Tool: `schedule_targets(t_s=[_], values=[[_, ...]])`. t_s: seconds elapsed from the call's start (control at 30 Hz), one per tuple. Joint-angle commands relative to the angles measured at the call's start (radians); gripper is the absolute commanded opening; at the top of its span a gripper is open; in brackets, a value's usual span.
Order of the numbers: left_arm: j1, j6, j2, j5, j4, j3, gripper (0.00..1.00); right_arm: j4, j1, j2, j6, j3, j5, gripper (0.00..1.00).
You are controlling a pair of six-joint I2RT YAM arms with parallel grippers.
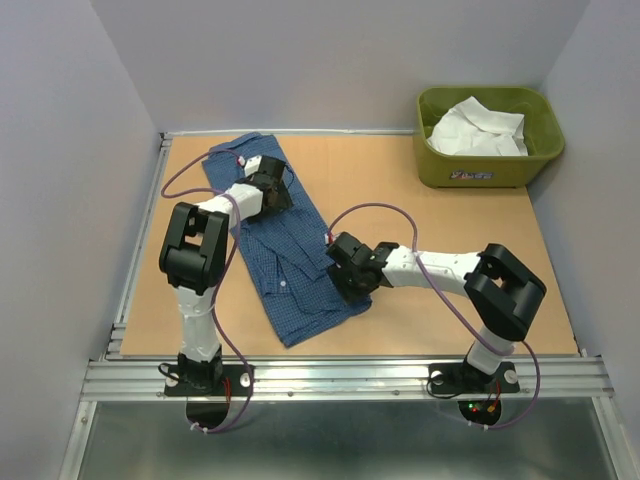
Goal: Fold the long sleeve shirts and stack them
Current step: Fold the shirt
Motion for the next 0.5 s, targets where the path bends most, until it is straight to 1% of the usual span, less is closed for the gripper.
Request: schedule_targets(t_s=[0.0, 0.07, 0.17, 0.2, 0.27, 0.37, 0.4, 0.43, 0.47], values=[[0.011, 0.025, 0.096, -0.033, -0.019, 0.110, 0.91, 0.072, 0.004, 0.036, 0.017, -0.007, 0.068, 0.54], [0.014, 0.040, 0.126, -0.042, -0.024, 0.148, 0.91, 0.078, 0.001, 0.067, 0.009, 0.004, 0.092, 0.54], [0.016, 0.063, 0.161, -0.035, -0.033, 0.217, 0.90, 0.083, 0.001, 0.091, 0.007, 0.040, 0.086, 0.54], [0.016, 0.064, 0.158, -0.030, -0.044, 0.246, 0.90, 0.082, 0.001, 0.090, 0.010, 0.063, 0.071, 0.54], [0.014, 0.064, 0.129, -0.007, -0.068, 0.251, 0.91, 0.082, 0.001, 0.073, 0.018, 0.080, 0.059, 0.55], [0.014, 0.049, -0.003, 0.016, -0.068, 0.175, 0.93, 0.080, -0.003, 0.012, 0.026, 0.096, 0.062, 0.58], [0.014, 0.032, -0.085, 0.016, -0.076, 0.124, 0.95, 0.078, -0.004, -0.022, 0.027, 0.097, 0.063, 0.62], [0.014, 0.022, -0.133, 0.016, -0.091, 0.095, 0.96, 0.075, -0.013, -0.039, 0.029, 0.094, 0.063, 0.64], [0.011, 0.011, -0.179, 0.016, -0.094, 0.064, 0.97, 0.075, -0.019, -0.054, 0.030, 0.091, 0.063, 0.69]])
